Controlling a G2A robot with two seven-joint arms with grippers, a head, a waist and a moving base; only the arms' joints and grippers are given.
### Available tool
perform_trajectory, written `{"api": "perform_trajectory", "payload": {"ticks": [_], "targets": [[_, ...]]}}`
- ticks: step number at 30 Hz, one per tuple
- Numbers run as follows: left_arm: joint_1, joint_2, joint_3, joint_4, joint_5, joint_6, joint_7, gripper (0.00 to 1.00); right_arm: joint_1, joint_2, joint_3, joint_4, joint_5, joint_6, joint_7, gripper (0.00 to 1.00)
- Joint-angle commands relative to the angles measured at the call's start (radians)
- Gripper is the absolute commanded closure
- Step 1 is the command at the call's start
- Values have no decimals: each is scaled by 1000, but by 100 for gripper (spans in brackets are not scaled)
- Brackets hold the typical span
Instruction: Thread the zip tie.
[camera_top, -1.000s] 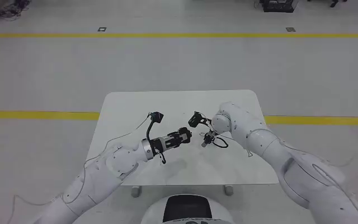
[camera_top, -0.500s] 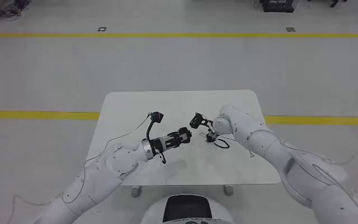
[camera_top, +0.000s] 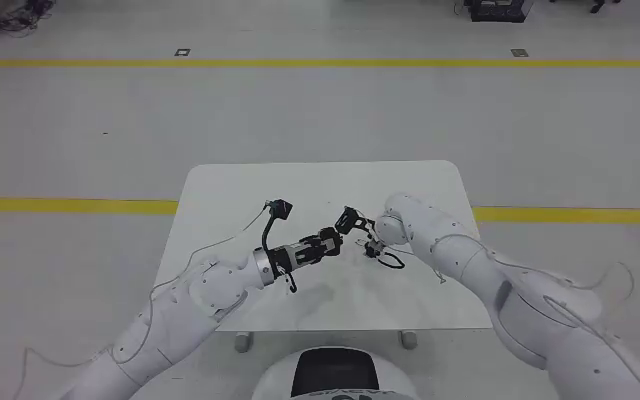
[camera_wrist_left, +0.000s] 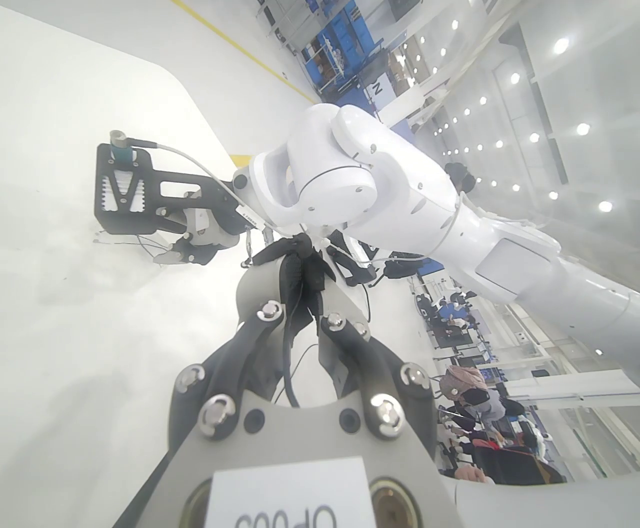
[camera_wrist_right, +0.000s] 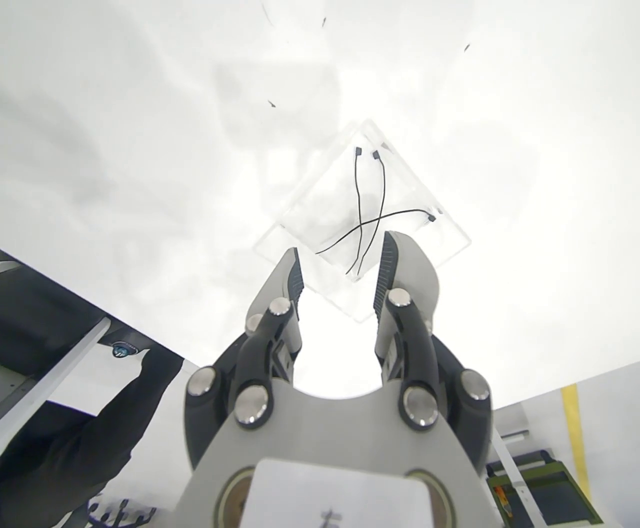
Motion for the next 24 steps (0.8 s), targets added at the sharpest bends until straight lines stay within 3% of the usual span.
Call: {"api": "perform_trajectory", "payload": {"ticks": [1, 9, 24], "targets": [[0, 0, 0, 0, 0, 0, 0, 100, -2, -15, 0, 21, -6, 0, 0, 66], [0, 0, 0, 0, 0, 0, 0, 100, -3, -75, 0, 108, -21, 0, -2, 67], [0, 0, 0, 0, 0, 0, 0, 100, -9, -138, 0, 230, -39, 0, -21, 74]]}}
